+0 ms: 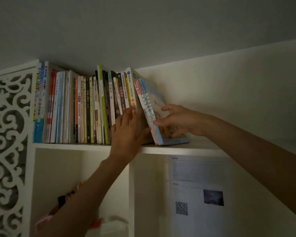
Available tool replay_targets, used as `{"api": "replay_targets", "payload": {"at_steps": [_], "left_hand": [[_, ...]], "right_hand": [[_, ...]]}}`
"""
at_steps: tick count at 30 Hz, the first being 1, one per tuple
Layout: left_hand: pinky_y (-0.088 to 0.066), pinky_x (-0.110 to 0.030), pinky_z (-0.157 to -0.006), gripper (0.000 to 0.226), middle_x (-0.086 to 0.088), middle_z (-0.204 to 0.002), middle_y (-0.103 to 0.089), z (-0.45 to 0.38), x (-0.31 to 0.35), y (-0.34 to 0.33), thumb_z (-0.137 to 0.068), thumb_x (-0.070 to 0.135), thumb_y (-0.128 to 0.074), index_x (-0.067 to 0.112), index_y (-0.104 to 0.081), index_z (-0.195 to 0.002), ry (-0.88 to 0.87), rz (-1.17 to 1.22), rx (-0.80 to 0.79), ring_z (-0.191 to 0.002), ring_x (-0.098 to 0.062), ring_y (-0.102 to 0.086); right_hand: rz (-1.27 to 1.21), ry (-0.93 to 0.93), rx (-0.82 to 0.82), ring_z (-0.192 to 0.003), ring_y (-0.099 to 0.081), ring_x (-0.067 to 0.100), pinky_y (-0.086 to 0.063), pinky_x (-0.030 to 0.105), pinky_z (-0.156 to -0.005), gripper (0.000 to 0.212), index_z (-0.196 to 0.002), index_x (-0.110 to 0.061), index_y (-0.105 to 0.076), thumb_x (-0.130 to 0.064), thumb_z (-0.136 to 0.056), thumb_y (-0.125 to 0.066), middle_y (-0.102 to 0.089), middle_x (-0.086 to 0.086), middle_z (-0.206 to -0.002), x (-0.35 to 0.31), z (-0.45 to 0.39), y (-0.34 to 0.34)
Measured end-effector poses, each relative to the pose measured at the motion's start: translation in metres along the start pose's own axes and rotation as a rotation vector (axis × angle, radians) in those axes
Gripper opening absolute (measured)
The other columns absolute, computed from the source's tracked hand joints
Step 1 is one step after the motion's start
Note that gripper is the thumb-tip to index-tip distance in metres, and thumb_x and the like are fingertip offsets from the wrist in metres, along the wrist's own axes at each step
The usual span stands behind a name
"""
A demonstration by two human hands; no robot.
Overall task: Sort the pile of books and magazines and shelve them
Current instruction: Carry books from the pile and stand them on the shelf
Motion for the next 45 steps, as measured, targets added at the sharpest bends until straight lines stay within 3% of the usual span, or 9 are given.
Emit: {"api": "replay_targets", "payload": {"at_steps": [4, 13, 18, 22, 28, 32, 36, 42, 45], "left_hand": [[-0.012, -0.047, -0.117, 0.089, 0.001, -0.158, 0.002, -0.008, -0.012, -0.017, -0.083, 0.045, -0.059, 0.026, -0.002, -0.148, -0.048, 0.006, -0.144, -0.145, -0.021, 0.0], [-0.017, -0.039, -0.113, 0.087, 0.021, -0.146, -0.003, -0.012, -0.036, -0.006, -0.08, 0.042, -0.066, 0.032, -0.008, -0.144, -0.153, 0.131, -0.134, -0.137, -0.02, -0.016], [-0.007, -0.045, -0.117, 0.089, -0.001, -0.157, 0.004, -0.003, -0.077, 0.004, -0.085, 0.043, -0.058, 0.022, 0.0, -0.149, -0.002, 0.042, -0.023, -0.145, -0.022, -0.001], [-0.02, -0.044, -0.115, 0.081, 0.004, -0.157, 0.012, -0.002, -0.089, 0.001, -0.092, 0.028, -0.053, 0.025, 0.005, -0.148, 0.024, 0.102, -0.076, -0.144, -0.018, 0.001], [-0.021, -0.052, -0.114, 0.077, 0.003, -0.157, 0.011, -0.004, -0.097, -0.005, -0.092, 0.029, -0.05, 0.022, 0.0, -0.15, 0.016, 0.04, -0.127, -0.144, -0.025, -0.007], [-0.018, -0.049, -0.115, 0.062, -0.004, -0.156, -0.014, 0.003, -0.075, 0.015, -0.093, 0.024, -0.05, 0.017, -0.021, -0.148, 0.037, 0.083, -0.022, -0.143, -0.026, -0.014], [-0.041, -0.032, -0.098, 0.034, -0.009, -0.122, -0.058, 0.05, -0.017, 0.04, -0.091, 0.02, -0.055, 0.01, -0.055, -0.123, -0.058, 0.294, 0.084, -0.114, -0.022, -0.051], [-0.039, -0.006, -0.078, 0.026, 0.015, -0.101, -0.058, 0.148, 0.058, -0.02, -0.088, 0.036, -0.05, 0.022, -0.061, -0.106, -0.047, 0.56, -0.217, -0.092, 0.006, -0.051], [-0.044, -0.017, -0.085, 0.026, 0.01, -0.105, -0.062, 0.214, 0.106, -0.076, -0.087, 0.038, -0.052, 0.023, -0.061, -0.106, -0.029, 0.649, -0.464, -0.095, 0.0, -0.056]], "right_hand": [[0.114, 0.118, 0.006, -0.101, -0.053, 0.01, -0.051, 0.019, -0.073, 0.085, -0.144, -0.021, -0.023, -0.008, -0.077, -0.074, -0.051, -0.003, -0.114, -0.006, -0.008, -0.014], [0.149, 0.155, 0.088, -0.12, -0.049, 0.029, -0.049, 0.049, -0.094, 0.097, -0.142, -0.024, -0.013, -0.003, -0.072, -0.077, -0.044, 0.012, -0.13, -0.001, -0.039, -0.026], [0.149, 0.284, 0.178, -0.127, -0.043, 0.019, -0.036, 0.035, -0.109, 0.091, -0.143, -0.017, -0.022, -0.024, -0.073, -0.079, -0.043, 0.003, -0.138, -0.02, -0.031, -0.024], [0.326, 0.331, 0.266, -0.128, -0.039, 0.023, -0.036, 0.046, -0.107, 0.13, -0.146, -0.023, -0.012, -0.069, -0.043, -0.076, -0.04, 0.006, -0.138, -0.028, -0.042, -0.041], [0.398, 0.327, 0.328, -0.127, -0.039, 0.026, -0.037, 0.048, -0.106, 0.127, -0.146, -0.021, -0.012, -0.063, -0.044, -0.074, -0.042, 0.009, -0.136, -0.03, -0.038, -0.042], [0.376, 0.358, 0.396, -0.127, -0.038, 0.025, -0.031, 0.033, -0.109, 0.093, -0.146, -0.014, -0.022, -0.034, -0.073, -0.077, -0.039, 0.012, -0.138, -0.038, 0.001, -0.038], [0.357, 0.384, 0.552, -0.11, -0.05, 0.019, -0.036, 0.009, -0.078, 0.049, -0.126, -0.011, -0.05, -0.016, -0.082, -0.071, -0.049, 0.011, -0.125, -0.034, 0.076, -0.01], [0.376, 0.202, 0.456, -0.085, -0.058, 0.003, -0.04, 0.004, -0.068, 0.02, -0.097, -0.026, -0.057, -0.016, -0.083, -0.067, -0.06, -0.008, -0.099, 0.051, 0.195, 0.003], [0.378, -0.026, 0.414, -0.088, -0.058, 0.001, -0.04, 0.002, -0.066, 0.019, -0.1, -0.026, -0.057, -0.018, -0.084, -0.066, -0.059, -0.012, -0.098, 0.13, 0.255, 0.014]]}}
Point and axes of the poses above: each hand's wrist, its own z-axis away from the middle knuckle, its own y-axis out of the back of the hand, x = y × z, the point moved 10 cm from there along -z, towards the middle knuckle
